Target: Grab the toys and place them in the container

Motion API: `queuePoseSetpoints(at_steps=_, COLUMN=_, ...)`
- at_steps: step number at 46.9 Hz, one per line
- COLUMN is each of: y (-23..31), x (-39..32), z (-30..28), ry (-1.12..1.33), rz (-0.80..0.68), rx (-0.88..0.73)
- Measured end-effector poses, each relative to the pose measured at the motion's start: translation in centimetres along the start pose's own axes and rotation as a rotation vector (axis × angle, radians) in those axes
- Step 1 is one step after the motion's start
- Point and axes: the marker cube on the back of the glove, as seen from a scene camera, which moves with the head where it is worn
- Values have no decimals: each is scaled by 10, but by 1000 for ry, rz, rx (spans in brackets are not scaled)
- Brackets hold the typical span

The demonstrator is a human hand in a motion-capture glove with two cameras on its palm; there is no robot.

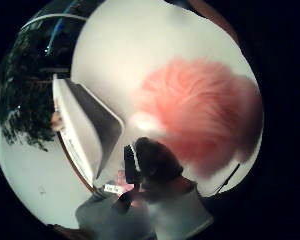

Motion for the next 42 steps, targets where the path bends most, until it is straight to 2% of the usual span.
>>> queuePoseSetpoints(at_steps=6, y=-1, x=-1, z=24, ry=-82, rz=-9, rx=34)
queuePoseSetpoints(at_steps=24, y=1, x=-7, z=22, ry=-51, rz=-19, rx=214)
queuePoseSetpoints(at_steps=29, y=4, x=-4, z=15, ry=-64, rz=-9, rx=201)
queuePoseSetpoints(at_steps=34, y=13, x=3, z=-15, ry=-45, rz=9, rx=231)
queuePoseSetpoints(at_steps=42, y=36, x=18, z=-108, ry=-103, rz=44, rx=366)
